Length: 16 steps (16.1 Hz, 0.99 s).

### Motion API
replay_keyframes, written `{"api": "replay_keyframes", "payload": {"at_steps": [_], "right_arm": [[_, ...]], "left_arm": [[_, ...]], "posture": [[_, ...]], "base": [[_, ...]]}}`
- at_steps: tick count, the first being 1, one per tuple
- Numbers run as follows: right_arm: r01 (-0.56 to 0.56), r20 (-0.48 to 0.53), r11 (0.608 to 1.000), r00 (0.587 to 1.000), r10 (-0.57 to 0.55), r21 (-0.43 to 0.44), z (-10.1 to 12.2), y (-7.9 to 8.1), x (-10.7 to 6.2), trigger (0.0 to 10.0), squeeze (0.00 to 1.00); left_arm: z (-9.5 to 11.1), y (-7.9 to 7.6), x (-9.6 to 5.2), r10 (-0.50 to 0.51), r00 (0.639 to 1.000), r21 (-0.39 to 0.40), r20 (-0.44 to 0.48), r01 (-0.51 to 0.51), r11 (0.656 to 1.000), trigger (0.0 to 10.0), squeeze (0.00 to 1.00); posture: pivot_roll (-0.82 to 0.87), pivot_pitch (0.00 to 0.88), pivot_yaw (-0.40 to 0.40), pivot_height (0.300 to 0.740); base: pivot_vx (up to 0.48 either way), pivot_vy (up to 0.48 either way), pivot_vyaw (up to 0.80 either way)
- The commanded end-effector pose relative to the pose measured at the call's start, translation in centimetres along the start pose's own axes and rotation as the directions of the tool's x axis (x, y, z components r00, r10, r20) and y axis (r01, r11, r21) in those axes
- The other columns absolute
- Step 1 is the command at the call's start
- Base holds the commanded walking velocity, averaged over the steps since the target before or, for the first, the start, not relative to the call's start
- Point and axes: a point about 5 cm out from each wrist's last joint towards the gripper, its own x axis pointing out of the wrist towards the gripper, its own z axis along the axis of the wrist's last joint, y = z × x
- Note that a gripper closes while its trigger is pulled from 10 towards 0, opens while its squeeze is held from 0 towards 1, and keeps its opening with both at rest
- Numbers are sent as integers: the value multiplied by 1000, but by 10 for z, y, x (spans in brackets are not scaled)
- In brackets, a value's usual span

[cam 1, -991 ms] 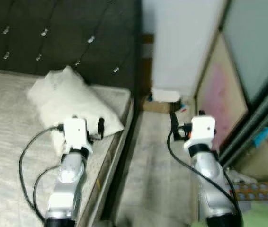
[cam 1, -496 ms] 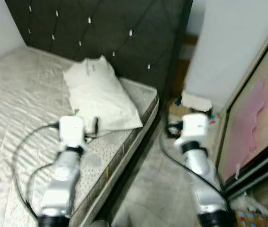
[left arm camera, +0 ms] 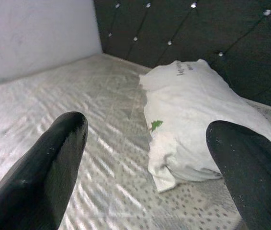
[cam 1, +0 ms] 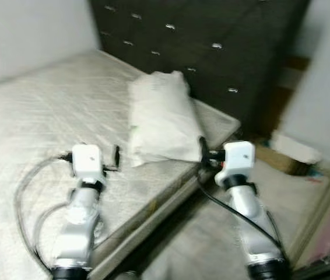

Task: Clean up the room

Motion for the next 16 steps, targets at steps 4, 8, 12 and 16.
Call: {"api": "replay_keyframes", "payload": {"at_steps": [4,8,12,16], "right_arm": [[5,9,1000,1000,-5,14,2,1,3,10000,0],[6,8,1000,1000,-6,12,2,1,3,10000,0],[5,8,1000,1000,-5,17,1,1,3,10000,0],[2,4,1000,1000,-2,20,0,2,2,10000,0]], "left_arm": [[7,1,1,-14,999,61,46,11,998,10000,0],[5,4,1,0,999,41,36,-2,999,10000,0],[8,4,0,2,997,89,77,-8,996,10000,0],[8,8,0,33,996,94,83,-41,995,10000,0]], "posture": [[13,0,-4,740],[13,0,-4,740],[13,0,-5,740],[15,0,-6,740]], "base": [[0,0,800],[0,0,800],[0,0,800],[0,0,795]]}}
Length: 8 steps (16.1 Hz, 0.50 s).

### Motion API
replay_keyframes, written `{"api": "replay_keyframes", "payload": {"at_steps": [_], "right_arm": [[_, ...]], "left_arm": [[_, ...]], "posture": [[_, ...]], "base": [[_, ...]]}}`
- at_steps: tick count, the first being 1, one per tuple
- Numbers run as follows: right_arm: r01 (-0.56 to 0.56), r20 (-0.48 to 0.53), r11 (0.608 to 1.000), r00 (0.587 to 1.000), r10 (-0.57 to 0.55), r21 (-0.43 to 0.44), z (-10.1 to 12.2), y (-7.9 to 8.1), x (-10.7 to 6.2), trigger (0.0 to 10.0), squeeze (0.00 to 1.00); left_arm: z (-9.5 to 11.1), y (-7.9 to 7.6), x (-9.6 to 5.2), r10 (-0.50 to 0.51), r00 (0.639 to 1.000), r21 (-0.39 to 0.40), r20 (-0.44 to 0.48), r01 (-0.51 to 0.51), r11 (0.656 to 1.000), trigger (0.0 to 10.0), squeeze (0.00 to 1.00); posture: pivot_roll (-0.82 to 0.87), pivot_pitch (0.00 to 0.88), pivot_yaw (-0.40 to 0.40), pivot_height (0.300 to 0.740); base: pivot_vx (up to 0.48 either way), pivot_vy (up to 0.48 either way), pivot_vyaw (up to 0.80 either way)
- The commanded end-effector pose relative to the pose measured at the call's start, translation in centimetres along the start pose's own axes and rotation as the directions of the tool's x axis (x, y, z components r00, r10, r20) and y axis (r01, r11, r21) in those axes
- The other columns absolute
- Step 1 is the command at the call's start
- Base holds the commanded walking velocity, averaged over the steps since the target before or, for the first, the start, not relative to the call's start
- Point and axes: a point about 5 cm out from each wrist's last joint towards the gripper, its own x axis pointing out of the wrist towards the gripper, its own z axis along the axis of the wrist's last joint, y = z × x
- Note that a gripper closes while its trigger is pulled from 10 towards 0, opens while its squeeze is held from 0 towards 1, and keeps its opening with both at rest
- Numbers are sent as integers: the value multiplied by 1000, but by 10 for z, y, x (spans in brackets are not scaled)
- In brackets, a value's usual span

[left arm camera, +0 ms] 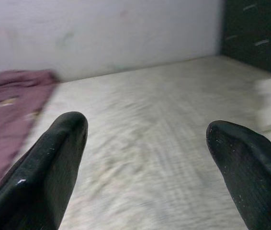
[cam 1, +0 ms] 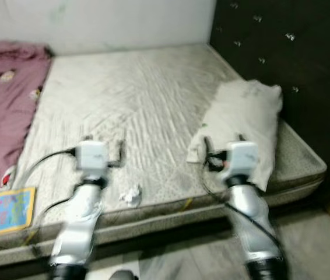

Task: Clean up the room

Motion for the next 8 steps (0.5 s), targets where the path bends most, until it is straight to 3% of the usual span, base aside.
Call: {"api": "replay_keyframes", "payload": {"at_steps": [1,6,8], "right_arm": [[20,-7,1000,1000,-20,-12,-2,-9,-1,10000,0],[3,-22,1000,1000,-3,-3,-5,-5,-2,10000,0],[-2,-22,1000,1000,2,-3,-5,-4,-1,10000,0]], "left_arm": [[5,-4,1,3,1000,11,27,-3,1000,10000,0],[4,-3,1,7,999,24,35,-8,1000,10000,0],[8,-8,-1,-58,996,-9,72,59,998,10000,0]], "posture": [[16,0,-6,740],[17,0,-8,740],[16,0,-10,740]], "base": [[0,0,794],[0,0,0],[0,0,0]]}}
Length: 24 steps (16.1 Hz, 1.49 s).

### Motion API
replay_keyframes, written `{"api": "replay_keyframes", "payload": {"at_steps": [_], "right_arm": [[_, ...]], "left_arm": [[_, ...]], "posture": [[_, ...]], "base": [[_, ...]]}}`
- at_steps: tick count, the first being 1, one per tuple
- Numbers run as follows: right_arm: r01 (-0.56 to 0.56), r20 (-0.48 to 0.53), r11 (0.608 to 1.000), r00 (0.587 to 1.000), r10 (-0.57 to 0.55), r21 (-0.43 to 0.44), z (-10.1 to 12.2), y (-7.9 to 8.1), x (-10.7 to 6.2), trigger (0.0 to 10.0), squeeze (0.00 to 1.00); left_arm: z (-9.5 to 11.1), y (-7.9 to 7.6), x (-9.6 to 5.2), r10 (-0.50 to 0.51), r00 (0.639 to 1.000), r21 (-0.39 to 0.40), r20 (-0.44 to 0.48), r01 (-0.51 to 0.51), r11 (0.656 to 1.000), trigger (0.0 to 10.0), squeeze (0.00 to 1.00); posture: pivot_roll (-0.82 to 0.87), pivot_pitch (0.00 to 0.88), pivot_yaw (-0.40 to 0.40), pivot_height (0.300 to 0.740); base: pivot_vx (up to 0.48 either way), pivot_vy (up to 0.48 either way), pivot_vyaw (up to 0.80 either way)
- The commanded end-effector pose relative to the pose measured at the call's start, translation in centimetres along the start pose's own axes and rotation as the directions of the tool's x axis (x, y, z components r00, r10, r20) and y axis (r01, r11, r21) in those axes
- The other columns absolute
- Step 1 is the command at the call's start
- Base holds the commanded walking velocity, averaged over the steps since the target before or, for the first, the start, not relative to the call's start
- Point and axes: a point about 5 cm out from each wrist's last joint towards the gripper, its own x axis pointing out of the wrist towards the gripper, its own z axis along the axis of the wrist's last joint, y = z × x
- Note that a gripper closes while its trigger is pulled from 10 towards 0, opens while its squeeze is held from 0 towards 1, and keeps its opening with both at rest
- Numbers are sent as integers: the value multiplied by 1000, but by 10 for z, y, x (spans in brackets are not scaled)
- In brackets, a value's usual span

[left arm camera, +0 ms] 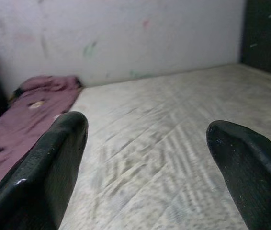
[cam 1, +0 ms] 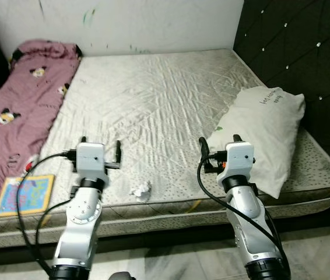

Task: Clean up the room

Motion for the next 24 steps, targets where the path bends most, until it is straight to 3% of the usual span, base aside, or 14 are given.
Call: {"api": "replay_keyframes", "payload": {"at_steps": [1,13,24], "right_arm": [[-13,2,1000,1000,13,8,1,2,1,10000,0],[-4,2,1000,1000,4,-3,1,-2,2,10000,0],[-7,-3,1000,1000,7,-4,-1,-1,1,10000,0]], "left_arm": [[2,0,-1,-17,1000,7,10,17,1000,10000,0],[2,-4,-2,-80,997,-55,18,80,995,10000,0],[1,-7,-3,-99,995,-65,14,100,993,10000,0]], "posture": [[16,0,-10,740],[11,0,-9,740],[10,0,-8,740]], "base": [[0,0,0],[0,0,212],[323,0,0]]}}
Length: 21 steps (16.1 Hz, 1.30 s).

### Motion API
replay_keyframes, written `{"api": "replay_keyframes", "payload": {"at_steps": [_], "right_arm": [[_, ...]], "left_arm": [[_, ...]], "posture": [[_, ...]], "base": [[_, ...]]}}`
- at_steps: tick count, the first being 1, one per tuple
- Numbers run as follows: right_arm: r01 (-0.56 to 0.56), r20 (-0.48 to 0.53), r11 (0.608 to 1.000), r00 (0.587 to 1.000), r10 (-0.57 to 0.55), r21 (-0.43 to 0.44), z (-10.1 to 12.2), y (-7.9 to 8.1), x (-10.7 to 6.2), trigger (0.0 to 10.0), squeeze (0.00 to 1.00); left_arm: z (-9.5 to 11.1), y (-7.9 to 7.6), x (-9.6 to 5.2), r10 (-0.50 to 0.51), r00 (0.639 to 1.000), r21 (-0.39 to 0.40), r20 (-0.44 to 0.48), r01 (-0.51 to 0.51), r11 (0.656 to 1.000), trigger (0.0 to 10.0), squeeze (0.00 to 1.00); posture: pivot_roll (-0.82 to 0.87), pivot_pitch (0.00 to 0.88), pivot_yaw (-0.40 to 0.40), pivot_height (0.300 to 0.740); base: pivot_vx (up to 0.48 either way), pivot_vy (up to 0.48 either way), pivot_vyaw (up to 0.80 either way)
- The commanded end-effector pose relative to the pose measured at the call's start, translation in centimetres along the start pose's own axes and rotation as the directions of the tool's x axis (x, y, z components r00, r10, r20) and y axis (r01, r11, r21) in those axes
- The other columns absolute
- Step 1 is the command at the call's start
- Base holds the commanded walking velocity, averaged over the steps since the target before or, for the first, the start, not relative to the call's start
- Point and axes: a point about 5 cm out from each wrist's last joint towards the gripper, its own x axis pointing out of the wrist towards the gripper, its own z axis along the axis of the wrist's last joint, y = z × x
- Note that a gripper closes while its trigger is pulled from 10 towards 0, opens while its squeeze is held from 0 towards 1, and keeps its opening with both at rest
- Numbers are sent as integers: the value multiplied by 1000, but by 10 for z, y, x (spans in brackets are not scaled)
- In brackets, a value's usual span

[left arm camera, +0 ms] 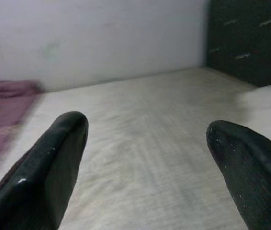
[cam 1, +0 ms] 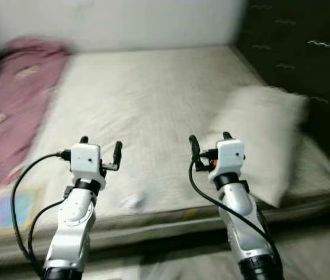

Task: Clean up the room

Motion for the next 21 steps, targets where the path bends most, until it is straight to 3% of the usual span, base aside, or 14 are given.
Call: {"api": "replay_keyframes", "payload": {"at_steps": [1,5,9,19,21], "right_arm": [[20,1,1000,1000,-20,-2,1,-5,1,10000,0],[20,-4,1000,1000,-20,0,0,-5,1,10000,0],[20,-11,1000,1000,-20,6,-2,-5,0,10000,0],[20,-27,1000,999,-19,13,-4,-5,0,10000,0],[26,-54,1000,998,-25,16,-8,-6,0,10000,0]], "left_arm": [[2,-3,0,-18,1000,2,9,18,1000,10000,0],[-1,-2,1,32,999,15,-16,-32,999,10000,0],[-2,-6,3,2,1000,-18,-31,-2,1000,10000,0],[-2,-5,4,13,999,-54,-34,-15,998,10000,0],[2,-4,4,29,1000,-12,-4,-29,1000,10000,0]], "posture": [[10,0,-8,740],[11,0,-8,740],[9,0,-7,740],[7,0,-6,740],[8,0,-8,740]], "base": [[345,0,0],[84,0,0],[0,0,0],[0,466,0],[0,240,0]]}}
